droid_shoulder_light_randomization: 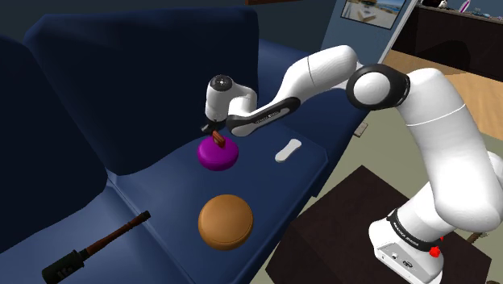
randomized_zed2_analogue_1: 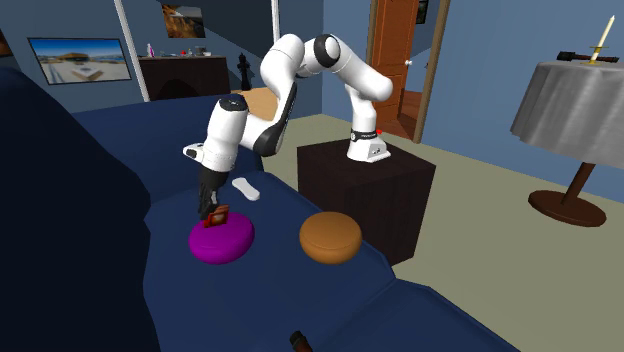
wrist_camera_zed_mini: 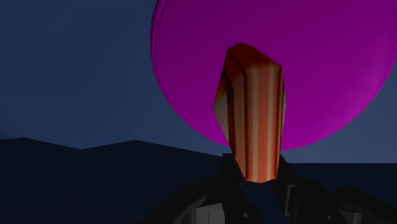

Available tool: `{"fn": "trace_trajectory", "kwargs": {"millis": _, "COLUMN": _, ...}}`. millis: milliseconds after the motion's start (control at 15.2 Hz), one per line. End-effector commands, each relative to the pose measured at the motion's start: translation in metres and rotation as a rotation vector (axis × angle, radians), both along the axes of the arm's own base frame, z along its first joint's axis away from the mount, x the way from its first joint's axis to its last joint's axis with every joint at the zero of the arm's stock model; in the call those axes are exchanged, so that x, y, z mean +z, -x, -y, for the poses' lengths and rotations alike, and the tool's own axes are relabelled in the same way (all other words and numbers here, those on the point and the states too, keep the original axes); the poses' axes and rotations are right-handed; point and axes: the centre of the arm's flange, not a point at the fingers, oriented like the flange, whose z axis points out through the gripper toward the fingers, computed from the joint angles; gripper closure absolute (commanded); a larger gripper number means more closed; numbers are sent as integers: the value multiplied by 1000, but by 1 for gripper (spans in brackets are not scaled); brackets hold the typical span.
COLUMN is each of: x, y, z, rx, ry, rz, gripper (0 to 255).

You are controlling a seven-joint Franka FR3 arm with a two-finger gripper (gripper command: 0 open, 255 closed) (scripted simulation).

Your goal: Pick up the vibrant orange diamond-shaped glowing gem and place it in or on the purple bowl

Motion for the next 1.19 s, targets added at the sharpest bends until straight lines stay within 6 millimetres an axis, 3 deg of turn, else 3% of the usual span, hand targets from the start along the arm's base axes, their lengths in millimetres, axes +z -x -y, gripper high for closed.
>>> {"fn": "trace_trajectory", "kwargs": {"millis": 0, "x": -14, "y": 1, "z": 1, "rx": 1, "ry": 0, "rz": -2, "gripper": 255}}
{"fn": "trace_trajectory", "kwargs": {"millis": 528, "x": -14, "y": 1, "z": 1, "rx": 1, "ry": 0, "rz": -2, "gripper": 255}}
{"fn": "trace_trajectory", "kwargs": {"millis": 594, "x": -14, "y": 0, "z": 2, "rx": 1, "ry": 0, "rz": -2, "gripper": 0}}
{"fn": "trace_trajectory", "kwargs": {"millis": 924, "x": -14, "y": 1, "z": 1, "rx": 1, "ry": 0, "rz": -2, "gripper": 0}}
{"fn": "trace_trajectory", "kwargs": {"millis": 1122, "x": 23, "y": 16, "z": -3, "rx": 1, "ry": 0, "rz": -2, "gripper": 0}}
